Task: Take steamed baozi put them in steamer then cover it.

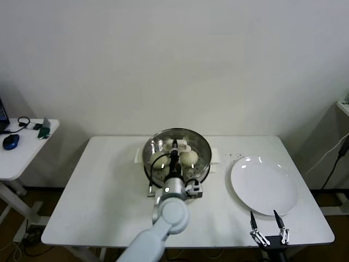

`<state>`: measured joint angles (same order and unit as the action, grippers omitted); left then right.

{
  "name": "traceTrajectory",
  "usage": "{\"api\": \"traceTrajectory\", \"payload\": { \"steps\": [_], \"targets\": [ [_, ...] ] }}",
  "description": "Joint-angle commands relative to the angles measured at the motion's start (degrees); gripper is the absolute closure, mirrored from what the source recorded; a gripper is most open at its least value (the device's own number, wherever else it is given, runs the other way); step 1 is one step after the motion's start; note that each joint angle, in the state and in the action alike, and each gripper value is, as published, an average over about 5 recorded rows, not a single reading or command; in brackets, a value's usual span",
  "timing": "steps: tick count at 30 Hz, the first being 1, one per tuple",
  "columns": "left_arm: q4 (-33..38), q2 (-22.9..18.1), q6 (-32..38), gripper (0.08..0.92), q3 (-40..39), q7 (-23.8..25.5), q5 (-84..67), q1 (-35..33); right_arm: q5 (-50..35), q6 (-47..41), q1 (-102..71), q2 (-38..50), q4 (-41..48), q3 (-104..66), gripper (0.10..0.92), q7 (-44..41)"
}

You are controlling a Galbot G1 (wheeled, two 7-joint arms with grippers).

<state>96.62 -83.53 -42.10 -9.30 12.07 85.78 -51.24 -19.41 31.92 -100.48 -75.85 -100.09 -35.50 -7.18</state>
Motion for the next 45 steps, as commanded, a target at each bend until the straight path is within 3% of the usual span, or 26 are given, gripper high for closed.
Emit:
{"api": "traceTrajectory", "payload": {
  "steps": [1, 11, 14, 25, 31, 34, 37, 40, 45],
  "targets": [
    [-1.3, 0.0, -1.3, 0.868, 0.6, -0.4, 0.7, 0.1, -0.1, 0.1, -0.1, 0.1, -0.2, 0.0, 0.203, -0.1],
    [1.1, 1.0, -1.6, 0.868, 0.0, 0.3, -1.0, -0.9, -0.2, 0.2, -0.3, 0.3, -0.4, 0.0, 0.203, -0.1],
    [2.3, 1.5, -1.7, 0.832, -0.6, 0.6, -2.6, -1.1, -0.1, 0.0, -0.2, 0.3, -0.4, 0.0, 0.203, -0.2],
    [12.5, 4.9, -1.6, 0.517, -3.7, -1.8, -11.9, -1.1, 0.0, -0.7, 0.4, 0.3, -0.3, 0.4, 0.203, -0.6],
    [18.9, 9.6, -0.4, 0.344, -3.1, -4.0, -18.0, -2.0, 0.0, -1.7, 0.8, 0.4, -0.3, 0.4, 0.203, -0.3],
    [21.6, 12.9, 3.3, 0.259, -0.4, -6.8, -24.1, -4.8, -0.3, -2.1, 1.2, 0.3, -0.4, 0.5, 0.203, 1.5],
    [22.7, 15.0, 12.2, 0.198, 4.4, -13.5, -36.3, -8.6, -0.3, -2.8, 1.5, 0.2, -1.1, 0.6, 0.203, 4.3],
    [23.7, 14.8, 20.7, 0.180, 11.1, -19.6, -49.9, -13.0, 0.0, -3.6, 1.6, 0.0, -1.9, 0.4, 0.203, 6.0],
    [25.5, 12.9, 27.8, 0.177, 25.3, -25.3, -70.0, -19.6, 0.2, -4.4, 1.7, 0.0, -2.3, 0.2, 0.203, 7.4]
  ]
}}
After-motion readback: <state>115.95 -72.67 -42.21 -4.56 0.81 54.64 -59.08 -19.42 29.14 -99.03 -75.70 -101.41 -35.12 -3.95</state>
